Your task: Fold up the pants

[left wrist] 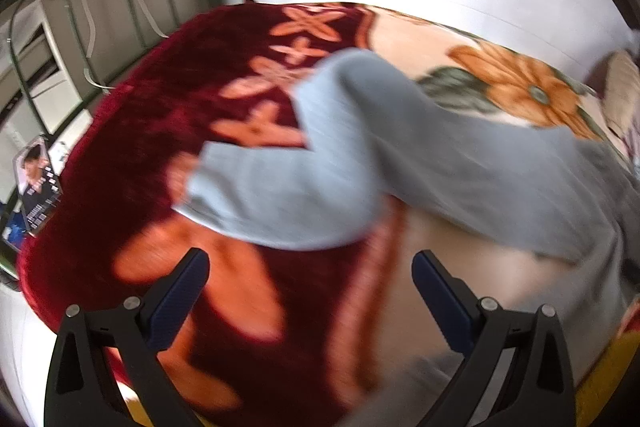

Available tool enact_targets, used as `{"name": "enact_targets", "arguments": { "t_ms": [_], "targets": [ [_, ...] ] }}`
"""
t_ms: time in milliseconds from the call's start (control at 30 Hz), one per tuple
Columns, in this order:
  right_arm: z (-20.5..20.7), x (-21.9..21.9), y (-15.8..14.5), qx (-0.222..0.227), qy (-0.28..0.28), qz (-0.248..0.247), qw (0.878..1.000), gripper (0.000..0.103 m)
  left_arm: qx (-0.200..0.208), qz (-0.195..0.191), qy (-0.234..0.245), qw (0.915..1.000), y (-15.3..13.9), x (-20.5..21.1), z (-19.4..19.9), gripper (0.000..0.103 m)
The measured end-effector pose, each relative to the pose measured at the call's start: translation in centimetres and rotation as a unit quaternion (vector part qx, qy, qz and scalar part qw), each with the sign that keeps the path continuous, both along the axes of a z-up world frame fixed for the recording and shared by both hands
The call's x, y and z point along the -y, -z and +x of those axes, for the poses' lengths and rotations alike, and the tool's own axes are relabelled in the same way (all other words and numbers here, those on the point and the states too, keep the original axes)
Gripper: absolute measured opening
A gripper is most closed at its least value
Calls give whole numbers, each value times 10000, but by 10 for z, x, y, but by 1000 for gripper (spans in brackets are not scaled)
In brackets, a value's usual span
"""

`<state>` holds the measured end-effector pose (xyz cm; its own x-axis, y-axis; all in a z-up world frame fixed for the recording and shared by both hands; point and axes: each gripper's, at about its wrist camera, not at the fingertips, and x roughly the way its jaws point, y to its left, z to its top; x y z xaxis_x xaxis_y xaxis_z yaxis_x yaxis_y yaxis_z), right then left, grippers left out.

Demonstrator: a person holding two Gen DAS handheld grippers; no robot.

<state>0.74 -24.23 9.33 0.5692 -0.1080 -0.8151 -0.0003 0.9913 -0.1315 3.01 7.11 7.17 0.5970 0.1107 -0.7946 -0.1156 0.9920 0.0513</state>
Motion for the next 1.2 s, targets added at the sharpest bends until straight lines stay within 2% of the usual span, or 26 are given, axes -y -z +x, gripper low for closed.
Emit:
{"name": "enact_targets", "arguments": {
  "t_ms": [200, 367, 567, 767, 900, 933, 1000, 1033, 1067, 1100, 1133, 1167, 1200],
  "targets": [
    [21, 48, -34, 198, 410, -351, 9983, 88, -34, 85, -484, 9988, -4, -53, 31, 103],
    [48, 87, -40, 172, 750, -786, 9939, 88, -338, 121, -724, 9967, 16, -80, 59, 103],
    [67, 128, -6, -295, 1121, -1051, 9877, 88, -648, -81, -815, 9945, 38, -93, 72, 103],
    [72, 161, 31, -748, 1463, -697, 9839, 88, -706, -6, -846, 9939, 46, -90, 76, 103],
    [70, 173, 43, -839, 1630, -295, 9826, 87, -703, 67, -753, 9947, 48, -85, 79, 102],
    [69, 175, 44, -845, 1651, -184, 9825, 83, -702, 91, -696, 9951, 49, -83, 81, 102],
    [68, 174, 44, -859, 1572, 9, 9838, 68, -681, 131, -602, 9958, 50, -79, 83, 101],
    [67, 172, 44, -869, 1477, 124, 9851, 56, -669, 161, -534, 9962, 51, -76, 84, 97],
    [67, 169, 43, -880, 1399, 192, 9861, 48, -658, 176, -465, 9966, 52, -73, 84, 91],
    [66, 166, 41, -897, 1274, 272, 9874, 32, -633, 170, -361, 9972, 52, -70, 85, 87],
    [65, 162, 40, -934, 1165, 322, 9883, 22, -618, 155, -291, 9975, 51, -68, 85, 75],
    [65, 159, 38, -956, 1119, 291, 9887, 18, -599, 130, -177, 9980, 50, -65, 86, 59],
    [64, 157, 35, -947, 1080, 201, 9894, 14, -589, 136, -114, 9981, 49, -63, 86, 49]
  ]
}}
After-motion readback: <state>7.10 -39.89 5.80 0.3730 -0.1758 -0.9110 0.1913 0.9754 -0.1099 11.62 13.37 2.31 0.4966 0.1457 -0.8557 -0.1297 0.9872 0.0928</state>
